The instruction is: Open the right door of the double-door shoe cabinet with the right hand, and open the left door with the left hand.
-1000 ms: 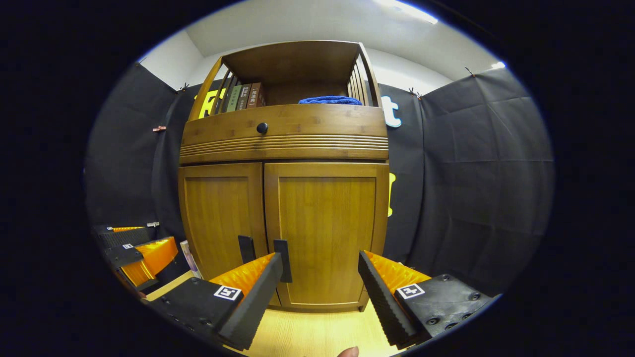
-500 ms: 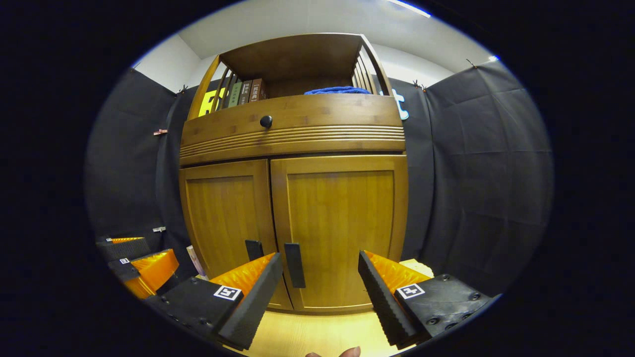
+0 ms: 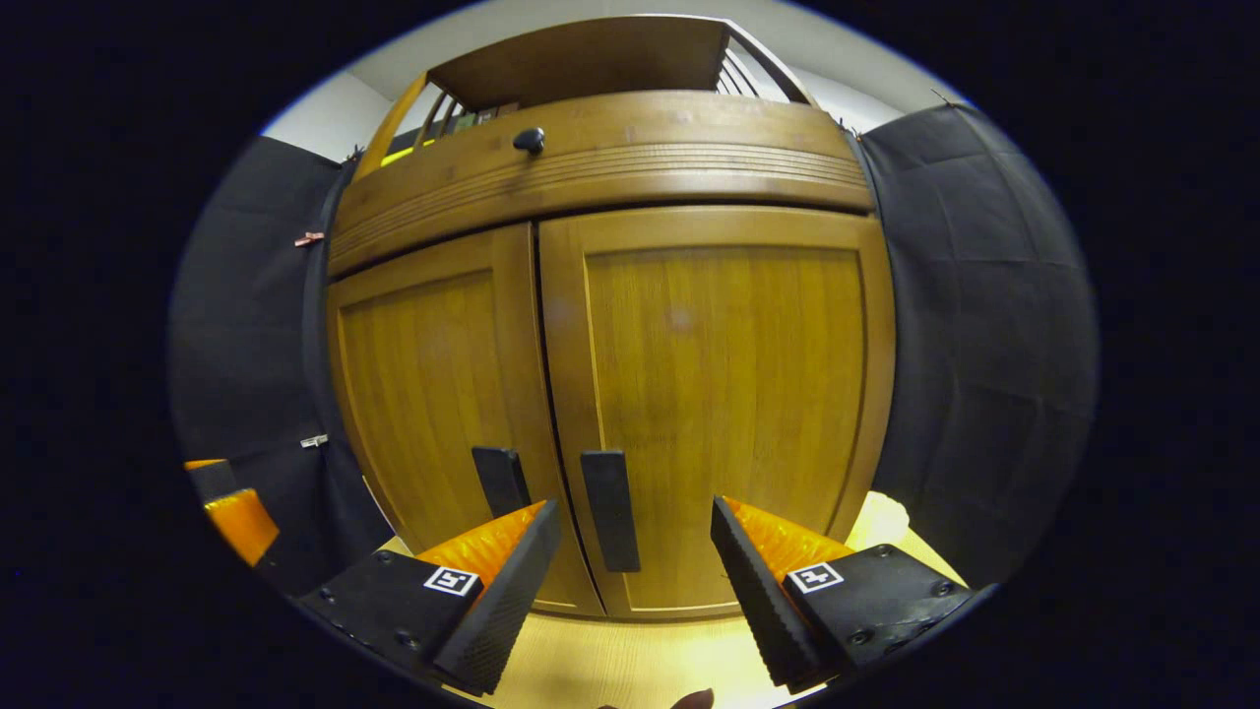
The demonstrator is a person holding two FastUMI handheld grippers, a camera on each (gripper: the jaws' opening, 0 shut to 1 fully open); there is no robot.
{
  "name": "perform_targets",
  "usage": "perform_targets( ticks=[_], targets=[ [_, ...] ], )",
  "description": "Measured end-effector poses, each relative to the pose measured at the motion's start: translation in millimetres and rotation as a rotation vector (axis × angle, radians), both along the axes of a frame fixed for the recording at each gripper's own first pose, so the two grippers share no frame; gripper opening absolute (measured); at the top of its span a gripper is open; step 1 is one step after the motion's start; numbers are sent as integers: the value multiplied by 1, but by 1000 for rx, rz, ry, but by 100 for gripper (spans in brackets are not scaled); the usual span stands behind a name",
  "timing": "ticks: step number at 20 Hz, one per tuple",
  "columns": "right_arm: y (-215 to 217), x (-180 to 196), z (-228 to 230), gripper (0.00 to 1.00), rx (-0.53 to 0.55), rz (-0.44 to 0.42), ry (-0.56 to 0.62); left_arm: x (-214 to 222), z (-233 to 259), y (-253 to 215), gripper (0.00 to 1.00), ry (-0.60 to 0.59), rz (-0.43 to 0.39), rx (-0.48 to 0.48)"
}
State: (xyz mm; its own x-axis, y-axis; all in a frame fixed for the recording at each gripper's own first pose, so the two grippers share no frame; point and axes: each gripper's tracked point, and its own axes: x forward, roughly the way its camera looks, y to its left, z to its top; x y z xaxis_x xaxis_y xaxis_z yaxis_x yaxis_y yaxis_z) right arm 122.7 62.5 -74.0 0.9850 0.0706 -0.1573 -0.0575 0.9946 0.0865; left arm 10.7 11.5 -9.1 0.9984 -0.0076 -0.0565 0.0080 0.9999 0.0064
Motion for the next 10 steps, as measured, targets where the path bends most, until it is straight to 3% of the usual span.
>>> perform_targets(
  ticks=[8, 9, 10],
  targets=[
    [25, 42, -31, 99, -34, 17, 18, 7, -6, 19, 96, 11, 16, -6],
    [25, 46, -35, 89, -33, 6, 32, 8, -8, 22, 96, 12, 19, -8],
    [23, 48, -40, 86, -25, -8, 45, 7, -9, 24, 96, 14, 22, -11]
  ],
)
